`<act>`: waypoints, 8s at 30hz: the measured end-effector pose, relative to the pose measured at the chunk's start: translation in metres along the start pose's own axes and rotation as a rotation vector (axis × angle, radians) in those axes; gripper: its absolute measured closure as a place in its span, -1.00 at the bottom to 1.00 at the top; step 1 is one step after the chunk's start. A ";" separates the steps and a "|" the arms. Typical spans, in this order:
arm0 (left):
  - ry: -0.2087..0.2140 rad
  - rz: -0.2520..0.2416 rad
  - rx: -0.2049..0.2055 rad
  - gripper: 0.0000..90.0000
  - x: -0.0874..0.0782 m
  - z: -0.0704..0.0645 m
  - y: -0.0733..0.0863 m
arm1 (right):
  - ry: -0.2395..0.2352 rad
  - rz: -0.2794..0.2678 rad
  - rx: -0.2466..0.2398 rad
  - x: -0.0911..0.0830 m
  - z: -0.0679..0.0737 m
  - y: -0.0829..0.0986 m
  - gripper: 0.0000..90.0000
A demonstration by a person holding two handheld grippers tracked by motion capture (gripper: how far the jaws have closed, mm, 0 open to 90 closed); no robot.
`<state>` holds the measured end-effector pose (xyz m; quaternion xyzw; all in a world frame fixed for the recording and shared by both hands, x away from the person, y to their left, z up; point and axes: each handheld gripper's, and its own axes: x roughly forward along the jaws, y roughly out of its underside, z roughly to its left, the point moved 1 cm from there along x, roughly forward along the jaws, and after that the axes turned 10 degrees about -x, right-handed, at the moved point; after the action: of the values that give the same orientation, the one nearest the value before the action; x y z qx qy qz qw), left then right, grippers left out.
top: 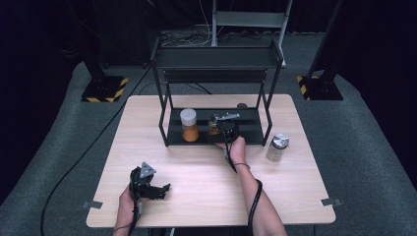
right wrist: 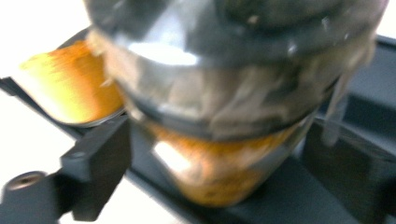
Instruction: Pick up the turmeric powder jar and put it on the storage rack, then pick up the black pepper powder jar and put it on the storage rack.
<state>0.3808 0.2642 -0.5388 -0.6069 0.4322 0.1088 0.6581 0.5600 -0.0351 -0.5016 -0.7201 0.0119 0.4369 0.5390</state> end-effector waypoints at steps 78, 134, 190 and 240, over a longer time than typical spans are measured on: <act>0.000 0.001 0.001 -0.99 0.000 0.000 0.000 | 0.102 0.005 0.060 -0.181 -0.033 0.199 -1.00; -0.002 -0.002 0.002 -0.99 0.000 0.000 0.000 | 0.316 0.001 0.111 -0.165 -0.074 0.135 -0.99; 0.003 0.002 -0.001 -1.00 0.000 0.000 0.000 | 0.288 -0.014 0.140 -0.135 -0.101 0.127 -0.34; 0.002 0.000 -0.002 -0.99 0.000 0.000 0.000 | 0.248 -0.038 0.054 -0.147 -0.086 0.103 -0.34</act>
<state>0.3809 0.2642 -0.5388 -0.6077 0.4328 0.1088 0.6569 0.4717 -0.2131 -0.4826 -0.7539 0.0768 0.3336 0.5608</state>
